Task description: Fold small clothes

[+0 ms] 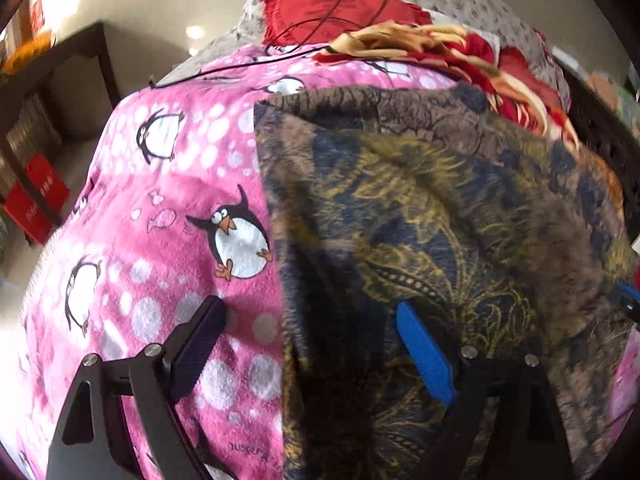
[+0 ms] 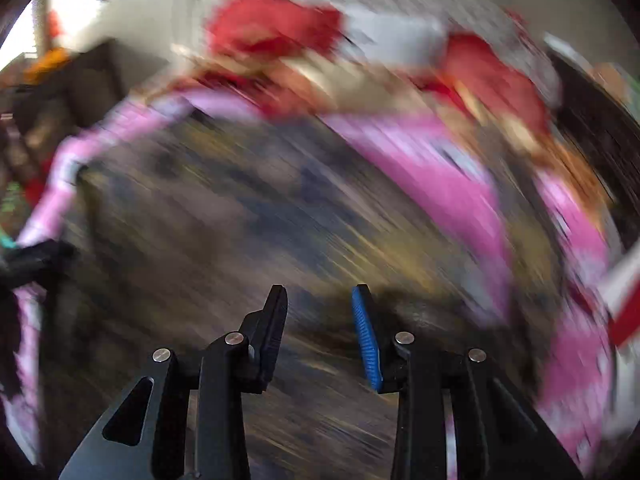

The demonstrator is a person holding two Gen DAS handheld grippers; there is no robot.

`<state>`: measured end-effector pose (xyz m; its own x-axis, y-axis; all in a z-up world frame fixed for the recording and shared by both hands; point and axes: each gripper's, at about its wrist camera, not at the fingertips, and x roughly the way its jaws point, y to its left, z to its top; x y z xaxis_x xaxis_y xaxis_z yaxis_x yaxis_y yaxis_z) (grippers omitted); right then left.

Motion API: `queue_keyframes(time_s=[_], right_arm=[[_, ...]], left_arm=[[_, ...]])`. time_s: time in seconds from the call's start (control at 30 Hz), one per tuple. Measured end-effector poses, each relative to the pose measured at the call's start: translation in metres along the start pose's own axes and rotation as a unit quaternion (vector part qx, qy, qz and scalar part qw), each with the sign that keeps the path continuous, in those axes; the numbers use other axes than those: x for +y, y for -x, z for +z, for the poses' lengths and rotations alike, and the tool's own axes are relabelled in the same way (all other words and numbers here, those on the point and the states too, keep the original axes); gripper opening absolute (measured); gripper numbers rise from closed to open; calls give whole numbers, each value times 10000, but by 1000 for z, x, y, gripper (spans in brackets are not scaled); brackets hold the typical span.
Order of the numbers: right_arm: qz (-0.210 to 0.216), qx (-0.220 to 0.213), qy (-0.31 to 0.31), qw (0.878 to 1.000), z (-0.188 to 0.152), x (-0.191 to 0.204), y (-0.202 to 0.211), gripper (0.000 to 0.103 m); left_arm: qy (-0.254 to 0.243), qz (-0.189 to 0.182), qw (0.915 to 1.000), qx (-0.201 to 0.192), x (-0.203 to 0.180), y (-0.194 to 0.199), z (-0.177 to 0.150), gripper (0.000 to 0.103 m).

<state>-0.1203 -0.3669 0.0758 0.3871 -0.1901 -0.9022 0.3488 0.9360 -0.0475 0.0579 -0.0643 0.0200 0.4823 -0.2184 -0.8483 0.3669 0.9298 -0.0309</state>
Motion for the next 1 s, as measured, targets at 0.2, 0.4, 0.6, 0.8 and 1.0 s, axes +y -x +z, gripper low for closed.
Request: queue_keyframes(time_s=[0.2, 0.4, 0.6, 0.8, 1.0], right_arm=[[299, -296, -272, 9987, -20, -22, 31, 19], [234, -750, -380, 9962, 10, -15, 39, 27], [328, -345, -729, 9962, 11, -33, -5, 27], [367, -901, -1051, 9897, 15, -78, 51, 33], [-141, -889, -1603, 9830, 25, -141, 63, 35]], left_arm=[[102, -42, 9998, -151, -9, 23, 0, 91], [-26, -174, 9996, -216, -35, 34, 1, 91], [-553, 62, 9982, 224, -64, 1, -11, 92], [-444, -72, 9988, 217, -61, 2, -7, 92], [-118, -384, 9991, 106, -55, 16, -5, 92]])
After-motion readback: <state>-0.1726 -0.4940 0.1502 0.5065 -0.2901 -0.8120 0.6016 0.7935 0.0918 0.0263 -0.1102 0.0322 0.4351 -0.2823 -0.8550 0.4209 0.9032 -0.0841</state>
